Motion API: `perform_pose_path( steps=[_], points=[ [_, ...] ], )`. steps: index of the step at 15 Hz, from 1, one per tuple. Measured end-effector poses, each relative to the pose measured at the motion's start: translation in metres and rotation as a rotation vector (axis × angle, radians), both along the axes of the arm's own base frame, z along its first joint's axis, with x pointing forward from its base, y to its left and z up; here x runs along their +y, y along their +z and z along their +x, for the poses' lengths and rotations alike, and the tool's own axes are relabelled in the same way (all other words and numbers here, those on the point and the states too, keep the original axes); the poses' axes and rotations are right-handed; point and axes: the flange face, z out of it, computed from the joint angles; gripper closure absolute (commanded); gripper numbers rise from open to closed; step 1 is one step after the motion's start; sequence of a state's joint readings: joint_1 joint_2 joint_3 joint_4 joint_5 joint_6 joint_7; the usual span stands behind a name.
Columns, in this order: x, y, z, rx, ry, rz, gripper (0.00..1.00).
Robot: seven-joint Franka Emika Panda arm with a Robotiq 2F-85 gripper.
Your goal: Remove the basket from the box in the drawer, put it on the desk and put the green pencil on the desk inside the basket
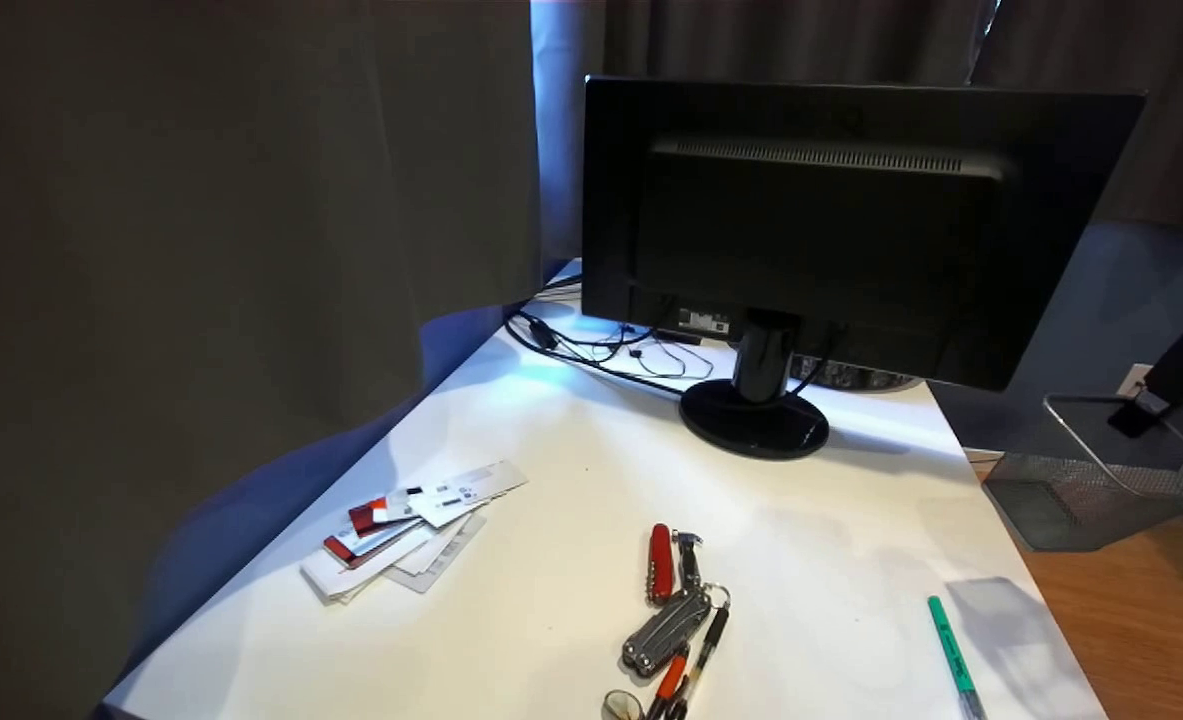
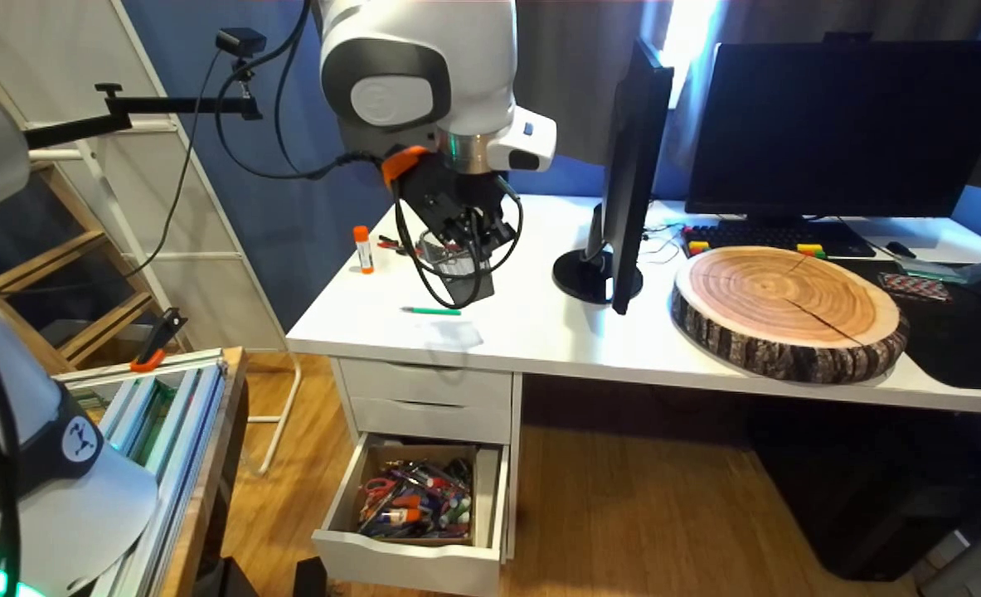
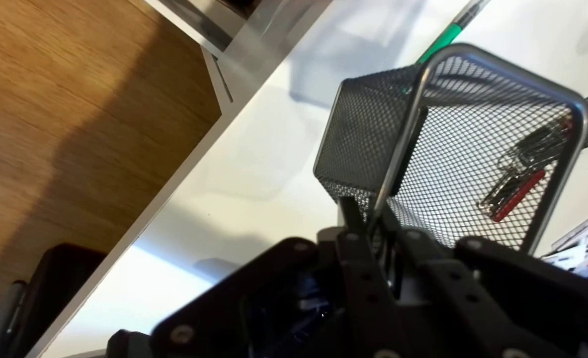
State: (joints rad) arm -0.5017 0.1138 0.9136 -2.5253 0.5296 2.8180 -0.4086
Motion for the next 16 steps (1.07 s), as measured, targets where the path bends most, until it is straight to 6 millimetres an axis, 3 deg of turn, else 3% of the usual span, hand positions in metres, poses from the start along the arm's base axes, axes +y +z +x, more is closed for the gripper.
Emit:
perform_pose_path(
  steps=[3, 8, 16],
  points=[
    [-0.003, -0.007, 0.003, 0.031, -0.066, -0.013, 0.98],
    [0.008, -0.039, 0.010, 0.109, -0.119, -0.018, 0.98],
    [0.022, -0.059, 0.039, 0.144, -0.178, 0.018, 0.98]
  ],
)
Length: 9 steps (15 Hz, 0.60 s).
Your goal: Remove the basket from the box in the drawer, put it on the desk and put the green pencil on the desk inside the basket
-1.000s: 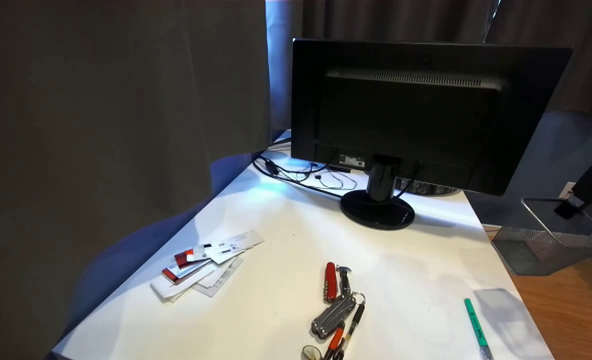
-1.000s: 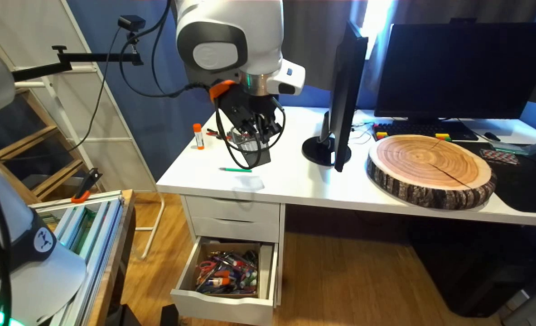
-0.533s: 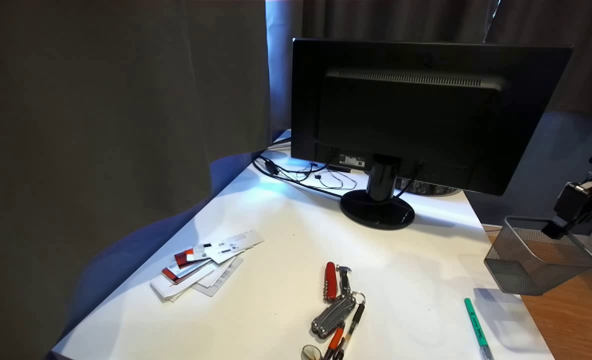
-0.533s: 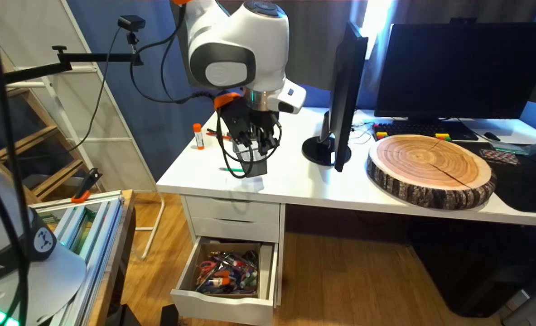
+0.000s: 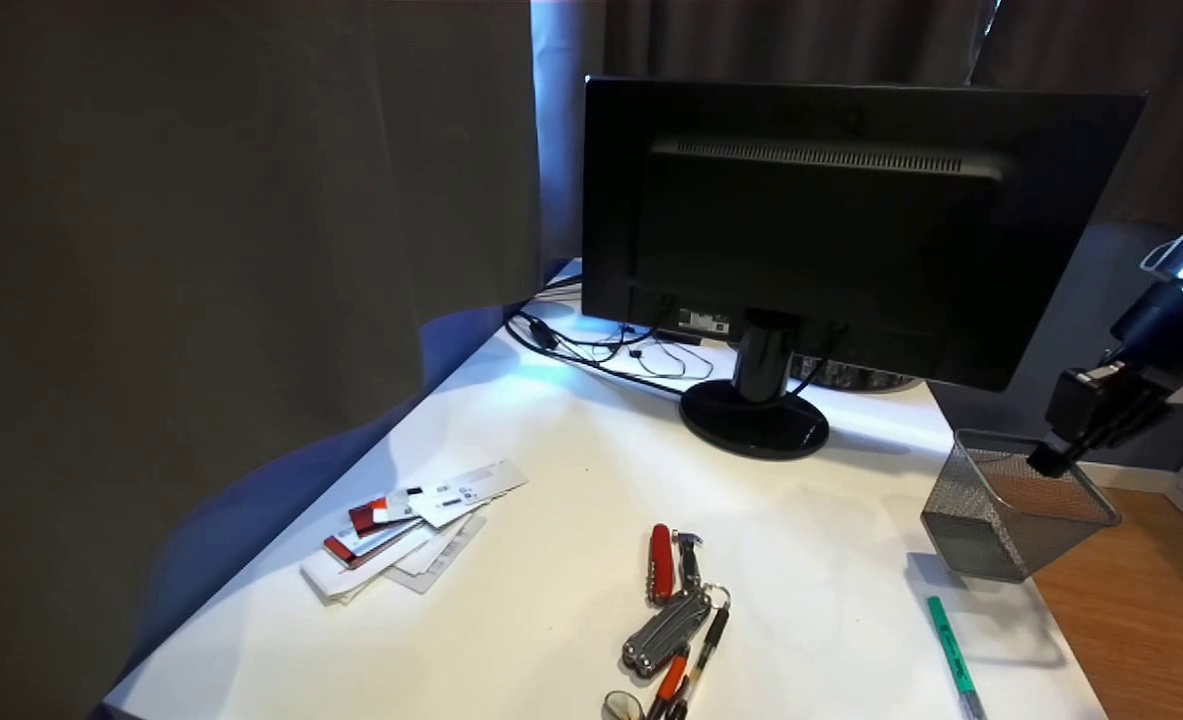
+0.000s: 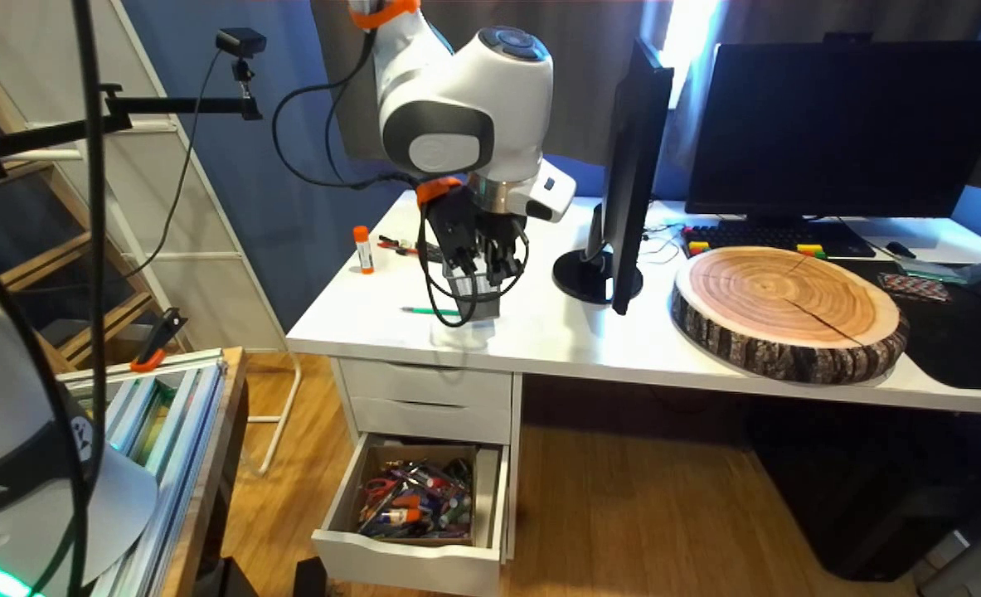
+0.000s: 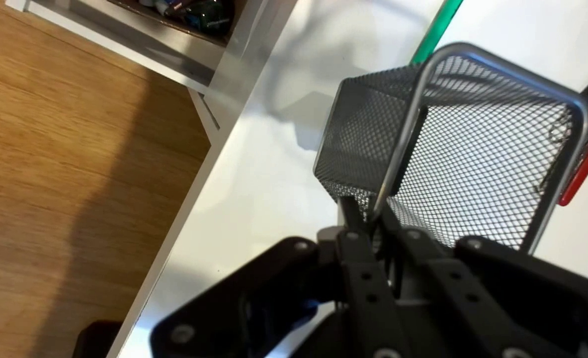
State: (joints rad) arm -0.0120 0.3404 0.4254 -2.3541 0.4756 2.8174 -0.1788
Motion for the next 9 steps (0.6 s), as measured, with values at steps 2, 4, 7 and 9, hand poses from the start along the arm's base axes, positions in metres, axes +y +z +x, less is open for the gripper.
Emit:
perform_pose_path(
  steps=[2, 4, 7, 9],
  points=[
    [0.003, -0.008, 0.004, 0.013, -0.013, 0.001, 0.98],
    [0.005, -0.014, 0.008, 0.025, -0.032, -0.001, 0.98],
    [0.005, -0.022, 0.016, 0.035, -0.060, -0.014, 0.82],
    [0.004, -0.024, 0.022, 0.031, -0.069, -0.023, 0.60]
  ],
)
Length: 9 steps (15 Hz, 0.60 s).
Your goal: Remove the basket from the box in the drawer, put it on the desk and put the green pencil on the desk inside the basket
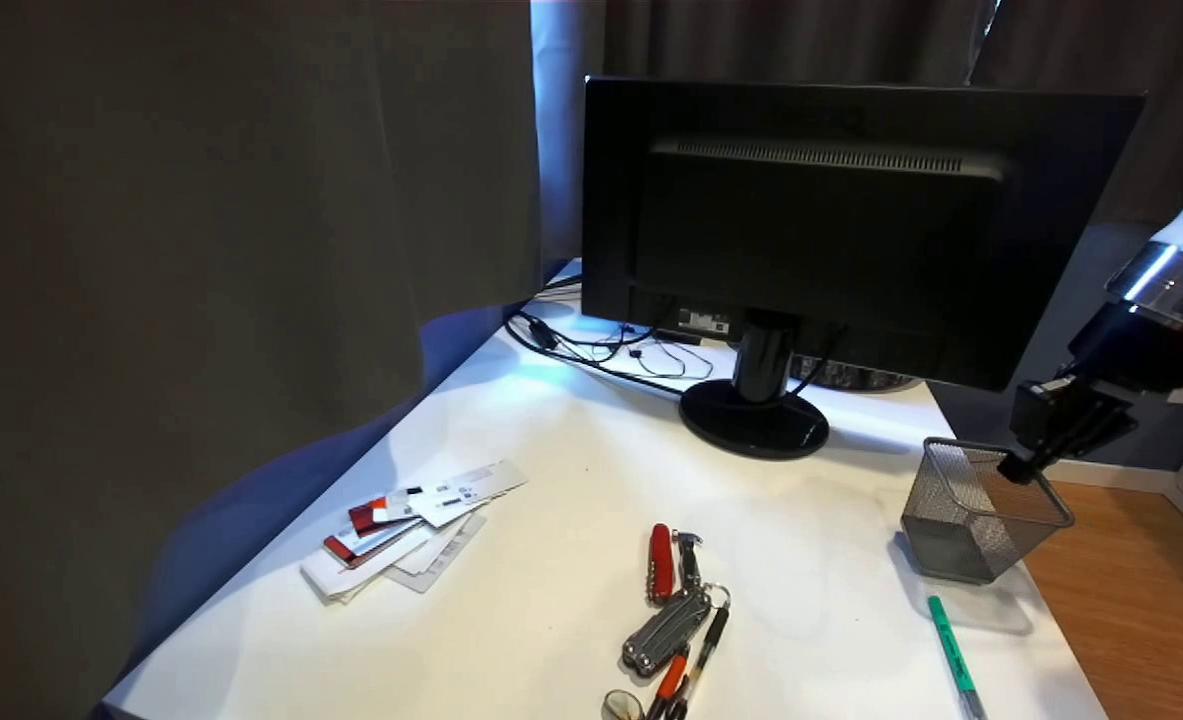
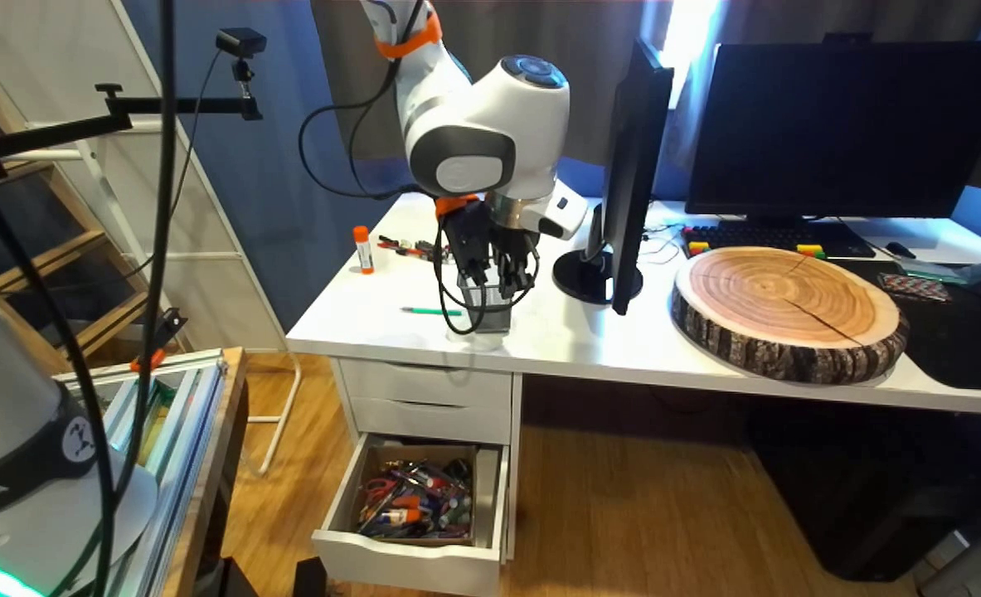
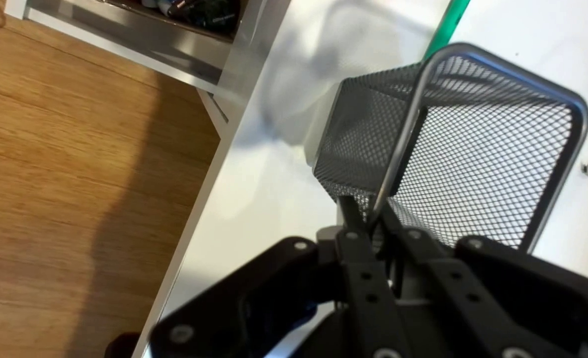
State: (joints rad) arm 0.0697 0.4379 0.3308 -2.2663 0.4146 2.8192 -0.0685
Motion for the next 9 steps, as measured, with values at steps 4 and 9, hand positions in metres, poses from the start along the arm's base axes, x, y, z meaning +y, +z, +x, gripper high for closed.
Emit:
perform_pose_path(
  steps=[4, 9],
  points=[
    [0.001, 0.010, 0.009, -0.028, 0.006, -0.006, 0.32],
    [0.013, 0.057, 0.001, -0.095, 0.084, -0.051, 0.01]
  ],
)
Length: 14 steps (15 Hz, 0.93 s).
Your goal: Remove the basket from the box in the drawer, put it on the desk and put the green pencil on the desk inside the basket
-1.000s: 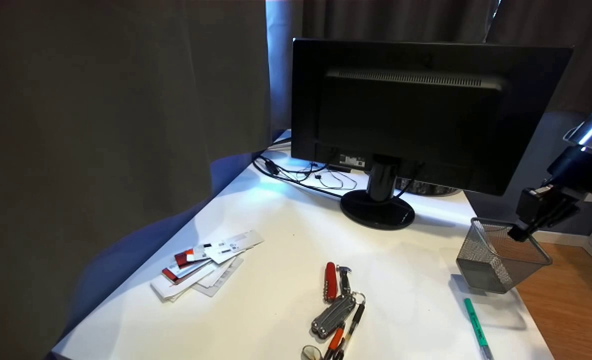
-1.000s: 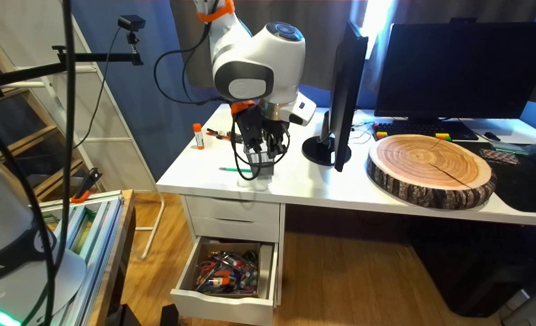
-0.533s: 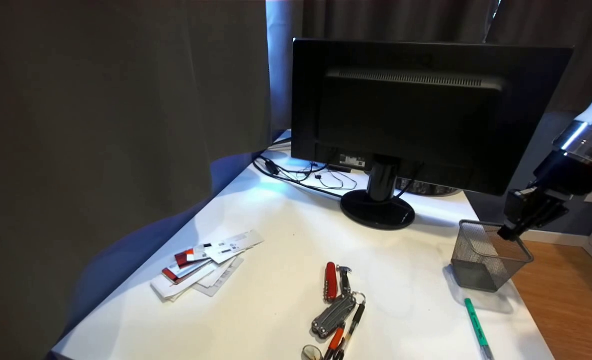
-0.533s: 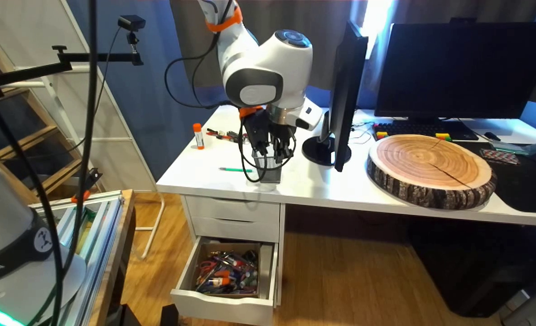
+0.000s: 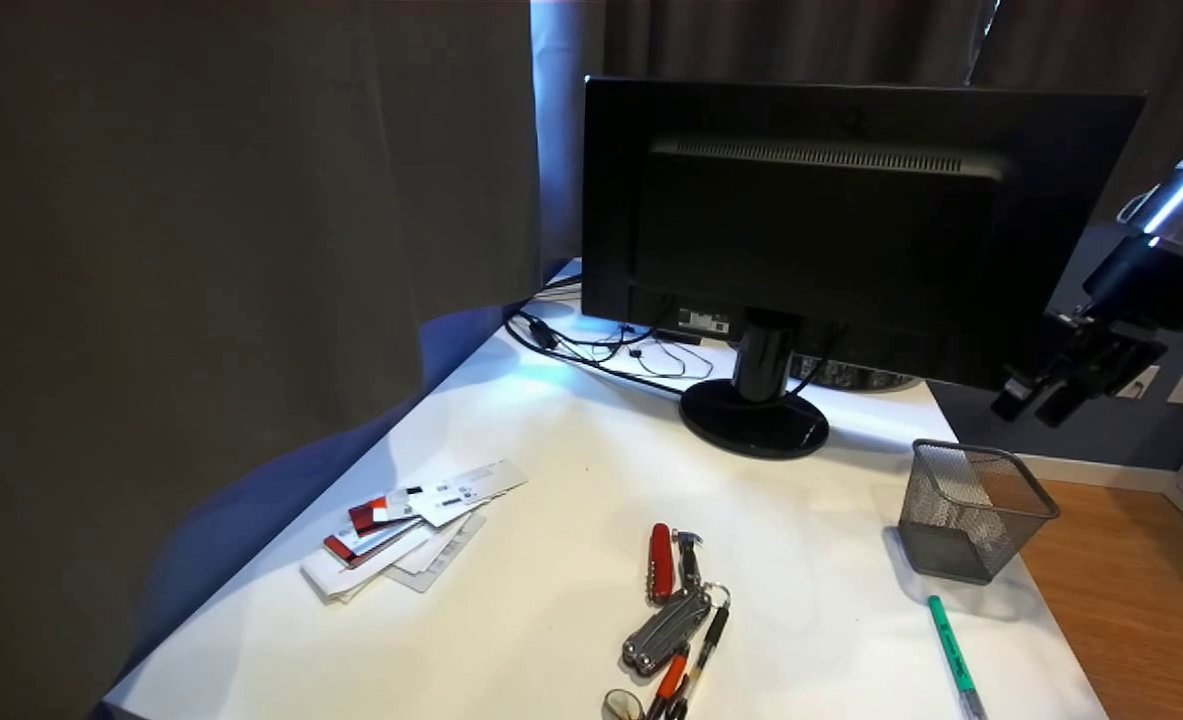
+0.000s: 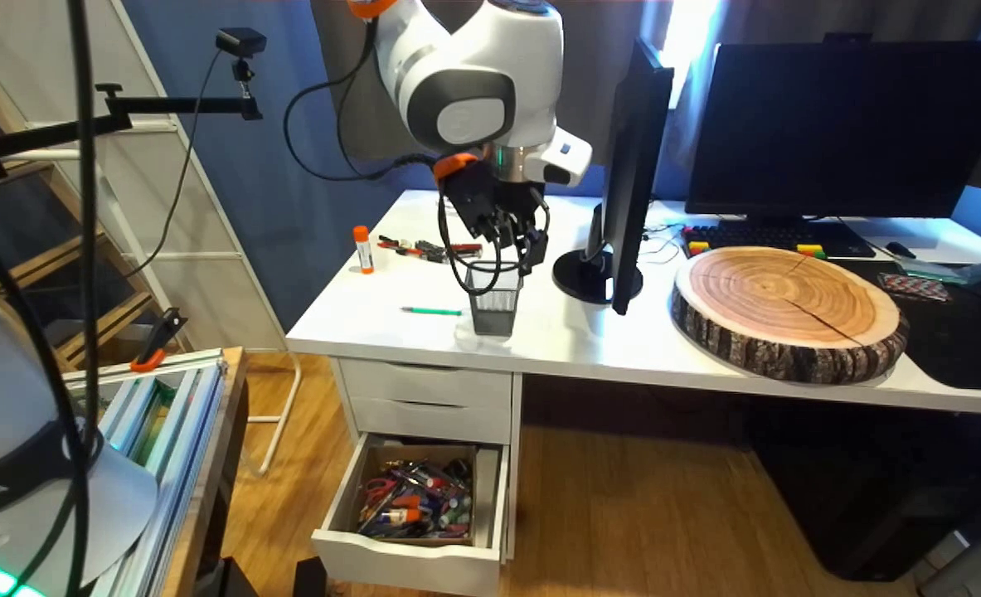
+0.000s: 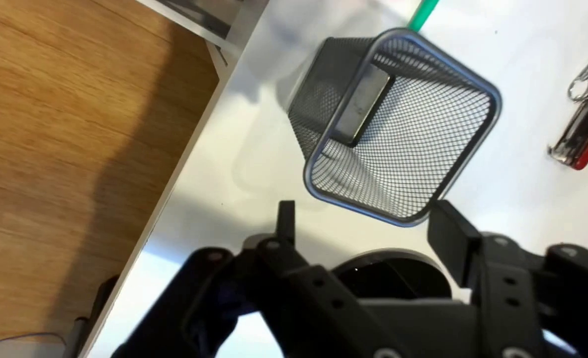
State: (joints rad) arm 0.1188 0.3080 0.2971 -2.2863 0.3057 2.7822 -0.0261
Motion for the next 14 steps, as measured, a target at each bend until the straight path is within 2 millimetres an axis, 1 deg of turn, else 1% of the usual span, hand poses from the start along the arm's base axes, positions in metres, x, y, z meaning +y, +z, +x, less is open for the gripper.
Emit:
perform_pose_path(
  steps=[2, 3, 4, 6, 8, 12, 14],
  points=[
    [0.012, 0.020, -0.014, 0.001, 0.050, -0.015, 0.00],
    [0.020, 0.027, -0.023, 0.014, 0.076, -0.020, 0.02],
    [0.031, 0.033, -0.033, 0.020, 0.120, -0.024, 0.00],
    [0.048, 0.041, -0.047, 0.017, 0.171, -0.027, 0.00],
    [0.049, 0.042, -0.051, 0.015, 0.182, -0.030, 0.00],
    [0.047, 0.041, -0.050, 0.015, 0.183, -0.031, 0.00],
    [0.055, 0.036, -0.056, 0.035, 0.192, -0.015, 0.00]
  ],
)
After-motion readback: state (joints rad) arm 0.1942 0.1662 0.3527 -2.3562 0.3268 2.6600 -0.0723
